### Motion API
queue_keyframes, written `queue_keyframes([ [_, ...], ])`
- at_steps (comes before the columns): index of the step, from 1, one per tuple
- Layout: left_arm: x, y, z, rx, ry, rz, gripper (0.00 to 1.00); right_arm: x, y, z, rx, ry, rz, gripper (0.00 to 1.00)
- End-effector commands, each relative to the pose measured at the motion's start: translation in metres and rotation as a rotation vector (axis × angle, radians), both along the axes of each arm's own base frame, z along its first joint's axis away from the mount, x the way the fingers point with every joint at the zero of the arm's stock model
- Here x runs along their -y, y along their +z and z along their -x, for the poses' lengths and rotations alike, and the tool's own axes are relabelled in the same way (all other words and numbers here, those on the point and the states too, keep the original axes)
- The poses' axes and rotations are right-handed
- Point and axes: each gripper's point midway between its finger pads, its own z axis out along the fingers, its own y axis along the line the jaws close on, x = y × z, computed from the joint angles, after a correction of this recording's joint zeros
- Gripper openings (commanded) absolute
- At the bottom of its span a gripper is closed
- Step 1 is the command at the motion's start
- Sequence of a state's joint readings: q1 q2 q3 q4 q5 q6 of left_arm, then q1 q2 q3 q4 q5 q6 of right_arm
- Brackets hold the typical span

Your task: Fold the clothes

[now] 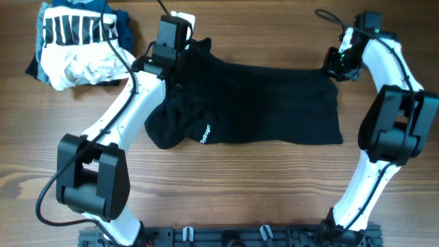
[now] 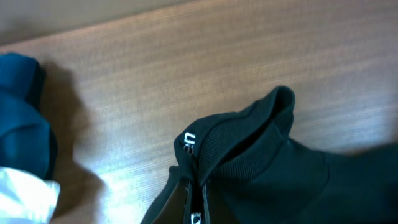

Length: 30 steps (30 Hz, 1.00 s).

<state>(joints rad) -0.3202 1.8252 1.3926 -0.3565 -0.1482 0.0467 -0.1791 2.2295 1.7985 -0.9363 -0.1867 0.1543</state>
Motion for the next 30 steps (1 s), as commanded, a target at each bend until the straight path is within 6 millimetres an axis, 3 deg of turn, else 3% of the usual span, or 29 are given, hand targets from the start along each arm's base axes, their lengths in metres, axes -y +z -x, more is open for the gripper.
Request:
queue_keyframes([
  [1, -0.005, 0.009, 0.01, -0.03, 0.002, 0.0, 0.04, 0.001, 0.04, 0.01, 0.018, 0.052, 0.014, 0.04],
  [5, -0.014, -0.016, 0.04, -0.183, 0.003, -0.051, 0.04, -0.007, 0.057, 0.05, -0.102, 0.059, -0.01, 0.04],
  [8, -0.019, -0.022, 0.054, -0.244, 0.003, -0.071, 0.04, -0.01, 0.068, 0.064, -0.132, 0.057, -0.017, 0.04],
  [15, -0.028, 0.002, 0.086, -0.29, 0.023, -0.062, 0.04, -0.005, 0.095, 0.096, -0.198, -0.019, 0.021, 0.04],
  [17, -0.022, 0.004, 0.096, -0.322, -0.009, -0.023, 0.04, -0.005, 0.093, 0.103, -0.229, -0.019, 0.023, 0.04],
  [21, -0.01, -0.015, 0.121, -0.453, -0.064, 0.034, 0.04, -0.008, 0.072, 0.119, -0.296, -0.016, 0.012, 0.04],
  [26, -0.02, -0.059, 0.153, -0.586, -0.052, -0.005, 0.04, -0.012, 0.038, 0.136, -0.354, -0.018, 0.0, 0.04],
  [29, -0.02, -0.074, 0.167, -0.643, -0.058, -0.001, 0.17, -0.011, 0.029, 0.136, -0.348, -0.018, 0.001, 0.06],
  [30, -0.019, -0.079, 0.173, -0.664, -0.064, 0.006, 0.26, -0.01, 0.027, 0.136, -0.346, -0.023, 0.001, 0.08],
])
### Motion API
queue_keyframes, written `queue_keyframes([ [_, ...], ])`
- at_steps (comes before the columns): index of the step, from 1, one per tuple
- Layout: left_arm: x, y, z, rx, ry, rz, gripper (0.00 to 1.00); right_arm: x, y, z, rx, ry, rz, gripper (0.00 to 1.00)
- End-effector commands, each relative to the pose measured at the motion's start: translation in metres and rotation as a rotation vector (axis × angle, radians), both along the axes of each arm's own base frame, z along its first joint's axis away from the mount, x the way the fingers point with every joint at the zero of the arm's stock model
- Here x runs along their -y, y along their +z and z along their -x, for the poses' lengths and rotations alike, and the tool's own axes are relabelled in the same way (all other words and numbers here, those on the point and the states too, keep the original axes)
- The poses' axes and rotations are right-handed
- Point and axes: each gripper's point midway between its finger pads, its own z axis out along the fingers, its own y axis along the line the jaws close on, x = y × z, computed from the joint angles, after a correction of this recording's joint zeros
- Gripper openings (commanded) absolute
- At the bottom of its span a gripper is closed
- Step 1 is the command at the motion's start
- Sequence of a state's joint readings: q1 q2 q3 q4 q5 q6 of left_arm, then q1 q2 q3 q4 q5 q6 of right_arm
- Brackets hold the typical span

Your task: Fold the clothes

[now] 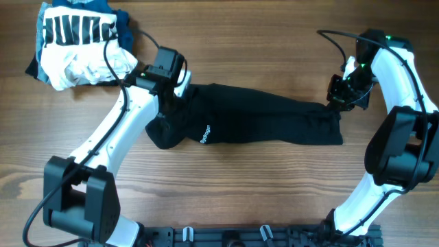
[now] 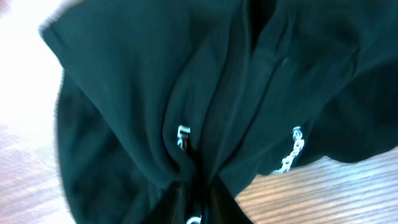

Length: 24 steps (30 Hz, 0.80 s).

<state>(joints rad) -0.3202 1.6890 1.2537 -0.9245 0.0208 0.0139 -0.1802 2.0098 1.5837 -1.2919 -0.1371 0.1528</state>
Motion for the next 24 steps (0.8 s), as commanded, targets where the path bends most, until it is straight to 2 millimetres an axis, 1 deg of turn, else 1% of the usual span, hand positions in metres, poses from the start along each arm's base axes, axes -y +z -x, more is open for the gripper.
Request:
queue_keyframes([
  [1, 0.004, -0.02, 0.02, -0.09, -0.005, 0.034, 0.31, 0.007, -0.001, 0.002, 0.01, -0.024, 0.018, 0.1],
  [2, 0.004, -0.022, 0.025, -0.11, -0.007, 0.041, 0.36, 0.01, -0.001, 0.002, 0.012, -0.031, 0.019, 0.12],
  [3, 0.004, -0.023, 0.029, -0.125, -0.006, 0.039, 0.52, 0.012, -0.001, 0.002, 0.011, -0.04, 0.016, 0.14],
  [4, 0.002, -0.023, 0.033, -0.14, -0.006, 0.034, 0.7, 0.014, -0.001, 0.003, 0.011, -0.049, 0.012, 0.18],
  [5, 0.001, -0.023, 0.036, -0.152, -0.005, 0.03, 0.92, 0.016, -0.001, 0.003, 0.013, -0.056, 0.01, 0.2],
  [6, 0.001, -0.023, 0.037, -0.159, -0.005, 0.027, 1.0, 0.019, -0.001, 0.003, 0.013, -0.064, 0.01, 0.27],
  [7, 0.001, -0.023, 0.038, -0.161, -0.004, 0.027, 1.0, 0.021, -0.001, 0.004, 0.013, -0.064, 0.01, 0.33],
  [8, 0.0, -0.023, 0.037, -0.159, -0.003, 0.027, 1.0, 0.022, -0.001, 0.004, 0.014, -0.064, 0.01, 0.37],
  [9, -0.001, -0.023, 0.035, -0.154, 0.006, 0.029, 1.0, 0.022, -0.001, 0.004, 0.015, -0.057, 0.01, 0.46],
  [11, -0.003, -0.022, 0.027, -0.13, 0.07, 0.043, 1.0, 0.022, -0.002, 0.002, 0.026, -0.033, 0.009, 0.76],
  [12, -0.007, -0.019, 0.019, -0.107, 0.124, 0.059, 1.0, 0.02, -0.005, 0.001, 0.035, -0.009, 0.0, 0.88],
  [13, -0.011, -0.015, 0.012, -0.088, 0.155, 0.069, 1.0, 0.018, -0.008, 0.002, 0.036, 0.008, -0.007, 0.91],
  [16, -0.023, -0.003, -0.007, -0.024, 0.214, 0.095, 1.0, 0.016, -0.026, 0.012, 0.016, 0.016, -0.012, 0.94],
  [17, -0.03, 0.002, -0.015, 0.002, 0.236, 0.103, 1.0, 0.015, -0.038, 0.017, 0.011, 0.014, -0.012, 0.94],
  [20, -0.044, 0.008, -0.026, 0.045, 0.278, 0.116, 1.0, 0.021, -0.06, 0.025, 0.003, -0.024, 0.039, 0.85],
  [21, -0.05, 0.012, -0.03, 0.063, 0.294, 0.12, 1.0, 0.022, -0.068, 0.028, 0.007, -0.032, 0.048, 0.8],
  [22, -0.053, 0.015, -0.032, 0.072, 0.302, 0.122, 1.0, 0.021, -0.073, 0.03, 0.008, -0.036, 0.049, 0.79],
  [24, -0.059, 0.023, -0.036, 0.096, 0.318, 0.128, 1.0, 0.018, -0.084, 0.037, 0.003, -0.04, 0.049, 0.67],
])
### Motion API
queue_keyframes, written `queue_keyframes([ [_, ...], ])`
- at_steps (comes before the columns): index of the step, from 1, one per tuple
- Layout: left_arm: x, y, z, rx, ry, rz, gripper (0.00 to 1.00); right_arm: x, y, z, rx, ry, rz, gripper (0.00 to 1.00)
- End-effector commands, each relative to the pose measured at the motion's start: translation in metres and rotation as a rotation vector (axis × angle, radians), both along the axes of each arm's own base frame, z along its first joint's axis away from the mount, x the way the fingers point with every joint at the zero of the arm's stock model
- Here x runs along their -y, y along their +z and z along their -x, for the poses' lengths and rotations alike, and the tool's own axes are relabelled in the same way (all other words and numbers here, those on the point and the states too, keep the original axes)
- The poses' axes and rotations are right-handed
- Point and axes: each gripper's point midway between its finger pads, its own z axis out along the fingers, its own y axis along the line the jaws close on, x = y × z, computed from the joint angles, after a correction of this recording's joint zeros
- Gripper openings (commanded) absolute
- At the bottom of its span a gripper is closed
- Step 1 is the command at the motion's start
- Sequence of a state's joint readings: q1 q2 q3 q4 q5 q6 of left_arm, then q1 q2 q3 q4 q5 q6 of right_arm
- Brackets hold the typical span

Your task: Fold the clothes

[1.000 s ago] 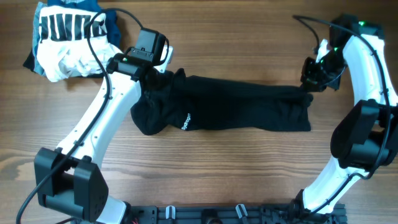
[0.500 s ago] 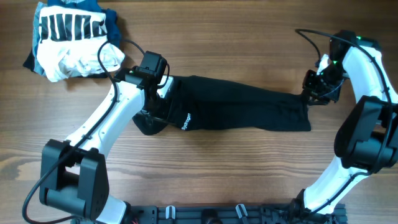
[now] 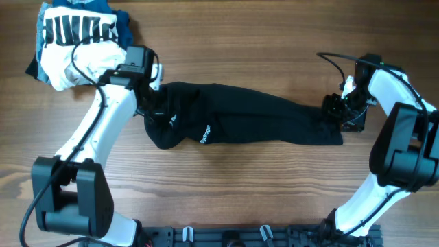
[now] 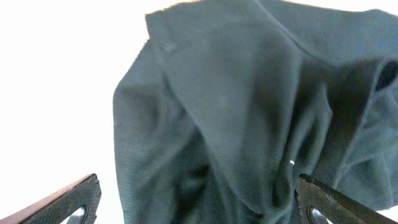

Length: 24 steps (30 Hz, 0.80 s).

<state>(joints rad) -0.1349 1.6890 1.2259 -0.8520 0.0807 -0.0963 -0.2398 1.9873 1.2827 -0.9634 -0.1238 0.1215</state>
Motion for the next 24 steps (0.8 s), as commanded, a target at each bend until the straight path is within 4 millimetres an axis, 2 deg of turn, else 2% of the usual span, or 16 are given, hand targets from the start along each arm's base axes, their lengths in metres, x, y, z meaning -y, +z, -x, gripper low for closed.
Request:
queue_keyframes([
  [1, -0.011, 0.031, -0.014, 0.092, 0.052, 0.028, 1.0, -0.002, -0.024, 0.023, -0.056, -0.027, 0.028, 0.55],
  [2, -0.014, 0.034, -0.015, 0.102, 0.062, 0.028, 1.0, -0.003, -0.029, 0.028, -0.062, -0.027, 0.026, 0.41],
  [4, -0.02, 0.038, -0.016, 0.115, 0.077, 0.029, 1.0, -0.004, -0.034, 0.033, -0.072, -0.057, 0.029, 0.28],
  [5, -0.026, 0.04, -0.017, 0.121, 0.092, 0.029, 1.0, -0.003, -0.036, 0.032, -0.066, -0.098, 0.035, 0.04],
  [9, -0.039, 0.04, -0.018, 0.123, 0.127, 0.027, 1.0, 0.011, -0.027, 0.008, 0.007, -0.148, 0.053, 0.04],
  [11, -0.043, 0.04, -0.019, 0.124, 0.14, 0.026, 1.0, 0.029, -0.016, -0.008, 0.055, -0.187, 0.063, 0.04],
  [14, -0.046, 0.04, -0.02, 0.126, 0.148, 0.025, 1.0, 0.064, 0.013, -0.031, 0.148, -0.245, 0.02, 0.04],
  [18, -0.046, 0.041, -0.021, 0.134, 0.147, 0.026, 1.0, 0.096, 0.053, -0.046, 0.258, -0.235, -0.068, 0.04],
  [21, -0.046, 0.041, -0.021, 0.134, 0.147, 0.026, 1.0, 0.095, 0.084, -0.057, 0.315, -0.179, -0.125, 0.04],
  [24, -0.046, 0.041, -0.022, 0.136, 0.147, 0.026, 1.0, 0.066, 0.107, -0.064, 0.321, -0.086, -0.189, 0.04],
])
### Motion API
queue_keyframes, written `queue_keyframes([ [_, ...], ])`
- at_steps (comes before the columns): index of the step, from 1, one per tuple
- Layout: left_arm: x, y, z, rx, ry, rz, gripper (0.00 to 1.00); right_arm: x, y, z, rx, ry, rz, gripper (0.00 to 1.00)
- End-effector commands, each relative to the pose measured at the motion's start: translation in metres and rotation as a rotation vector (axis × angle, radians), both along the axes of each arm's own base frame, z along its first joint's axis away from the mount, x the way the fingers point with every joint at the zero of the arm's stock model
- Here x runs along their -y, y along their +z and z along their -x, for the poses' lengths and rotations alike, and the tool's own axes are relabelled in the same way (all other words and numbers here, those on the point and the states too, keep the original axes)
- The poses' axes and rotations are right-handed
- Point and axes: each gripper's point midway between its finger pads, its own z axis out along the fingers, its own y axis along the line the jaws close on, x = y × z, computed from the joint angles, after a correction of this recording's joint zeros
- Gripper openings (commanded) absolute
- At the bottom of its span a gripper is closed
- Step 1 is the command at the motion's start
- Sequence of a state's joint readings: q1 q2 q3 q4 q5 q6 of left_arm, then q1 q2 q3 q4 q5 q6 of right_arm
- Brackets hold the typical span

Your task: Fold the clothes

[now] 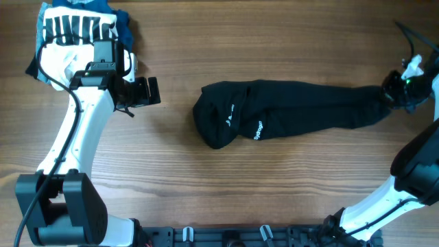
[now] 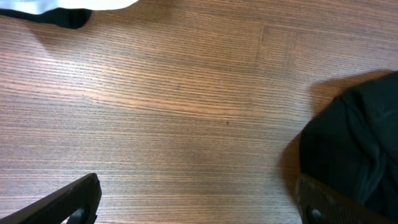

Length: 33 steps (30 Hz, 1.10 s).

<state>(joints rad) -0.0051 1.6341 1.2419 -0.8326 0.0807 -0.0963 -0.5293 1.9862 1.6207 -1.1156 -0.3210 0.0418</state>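
Note:
A black garment (image 1: 288, 116) lies as a long folded band across the middle and right of the table, its bunched left end carrying small white logos. My left gripper (image 1: 153, 91) stands open on bare wood to the left of it, apart from the cloth. In the left wrist view the gripper (image 2: 198, 208) has nothing between its fingers (image 2: 69, 200), and the black garment (image 2: 356, 146) shows at the right edge. My right gripper (image 1: 400, 90) sits at the garment's right end, near the frame's right edge, shut on the cloth.
A pile of other clothes (image 1: 75, 34), white, blue and black-striped, lies at the back left corner, just behind the left arm. The wooden table (image 1: 206, 185) shows bare in front of the garment. A black rail (image 1: 240, 237) runs along the front edge.
The left gripper, then open over the garment's left end, now stands apart from it to the left. The garment and the right gripper have shifted to the right.
The garment first lay spread wide, with both grippers shut on its back corners. Then its back edge lay toward the front, making a narrow band. Then the left gripper was open over the left end. Now the band lies further right, held only at its right end.

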Motion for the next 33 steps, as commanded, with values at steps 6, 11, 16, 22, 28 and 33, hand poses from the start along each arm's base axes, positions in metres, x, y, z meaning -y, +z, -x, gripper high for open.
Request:
queue_keyframes([
  [6, 0.0, 0.015, -0.007, 0.048, 0.017, 0.018, 1.0, -0.135, 0.017, -0.015, -0.014, 0.374, -0.104, 0.04],
  [11, 0.0, 0.015, -0.007, 0.046, 0.017, 0.019, 1.0, -0.203, 0.001, -0.007, -0.098, 0.476, -0.032, 0.05],
  [16, 0.001, 0.015, -0.007, 0.047, 0.015, 0.022, 1.0, -0.246, -0.01, -0.007, -0.08, 0.545, -0.016, 0.63],
  [22, 0.016, 0.014, -0.006, 0.036, -0.018, 0.107, 1.0, -0.274, 0.033, -0.023, 0.069, 0.616, -0.141, 0.59],
  [28, 0.058, -0.03, 0.023, -0.127, -0.088, 0.32, 1.0, -0.23, 0.1, -0.046, 0.246, 0.544, -0.036, 0.74],
  [33, 0.106, -0.067, 0.037, -0.136, -0.203, 0.485, 1.0, -0.222, 0.101, -0.046, 0.249, 0.531, -0.03, 0.75],
])
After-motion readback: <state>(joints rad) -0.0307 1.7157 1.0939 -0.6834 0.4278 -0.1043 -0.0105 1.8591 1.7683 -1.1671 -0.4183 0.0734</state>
